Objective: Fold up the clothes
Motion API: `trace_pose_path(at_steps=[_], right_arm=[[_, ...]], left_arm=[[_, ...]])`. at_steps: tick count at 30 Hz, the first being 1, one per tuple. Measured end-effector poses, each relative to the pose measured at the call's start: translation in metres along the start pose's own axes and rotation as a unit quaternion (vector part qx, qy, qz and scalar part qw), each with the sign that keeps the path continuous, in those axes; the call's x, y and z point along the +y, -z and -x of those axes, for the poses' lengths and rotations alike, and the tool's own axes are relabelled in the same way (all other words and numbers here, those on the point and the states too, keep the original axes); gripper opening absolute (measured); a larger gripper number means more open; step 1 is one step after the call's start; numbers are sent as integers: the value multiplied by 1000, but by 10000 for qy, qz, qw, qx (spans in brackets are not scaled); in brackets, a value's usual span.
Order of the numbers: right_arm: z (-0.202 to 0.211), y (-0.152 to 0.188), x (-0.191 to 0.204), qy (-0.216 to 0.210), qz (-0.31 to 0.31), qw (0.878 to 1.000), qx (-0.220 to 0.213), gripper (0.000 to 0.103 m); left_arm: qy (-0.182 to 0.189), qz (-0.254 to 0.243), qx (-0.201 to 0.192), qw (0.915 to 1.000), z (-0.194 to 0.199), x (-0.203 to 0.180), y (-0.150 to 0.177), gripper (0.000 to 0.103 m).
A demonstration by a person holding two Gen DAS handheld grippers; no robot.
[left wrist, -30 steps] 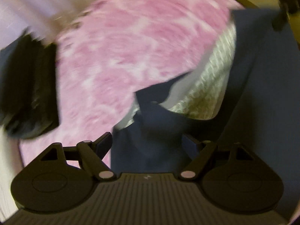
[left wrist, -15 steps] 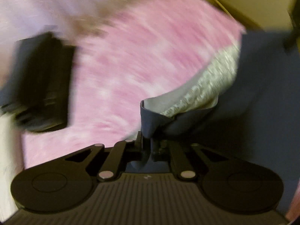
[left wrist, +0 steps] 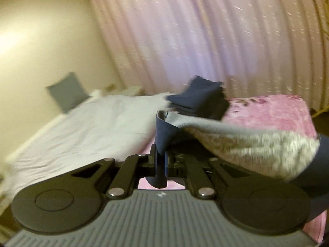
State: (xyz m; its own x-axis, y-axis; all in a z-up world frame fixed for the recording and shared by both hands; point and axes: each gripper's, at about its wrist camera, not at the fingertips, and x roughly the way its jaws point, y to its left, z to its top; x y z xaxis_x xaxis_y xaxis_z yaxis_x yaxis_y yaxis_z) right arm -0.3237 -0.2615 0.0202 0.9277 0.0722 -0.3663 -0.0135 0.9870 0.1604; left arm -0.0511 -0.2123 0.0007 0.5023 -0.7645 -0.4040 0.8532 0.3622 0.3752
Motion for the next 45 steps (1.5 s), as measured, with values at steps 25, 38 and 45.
trace_pose_path(at_steps=[25,38,45], right_arm=[[-6,76,-365,2336,-2115,9488,204,0],[-3,172,-453,2236,-2635,9226,1712,61],[-30,179,-372,1806,-2478,9282,2110,61]], left_arm=[[1314,-510,1002,9849,-349,-255,-117,32],[153,692,3372,9387,-261,-212,75,48],[-452,1256,3989,9072,-141,-155,164,55]])
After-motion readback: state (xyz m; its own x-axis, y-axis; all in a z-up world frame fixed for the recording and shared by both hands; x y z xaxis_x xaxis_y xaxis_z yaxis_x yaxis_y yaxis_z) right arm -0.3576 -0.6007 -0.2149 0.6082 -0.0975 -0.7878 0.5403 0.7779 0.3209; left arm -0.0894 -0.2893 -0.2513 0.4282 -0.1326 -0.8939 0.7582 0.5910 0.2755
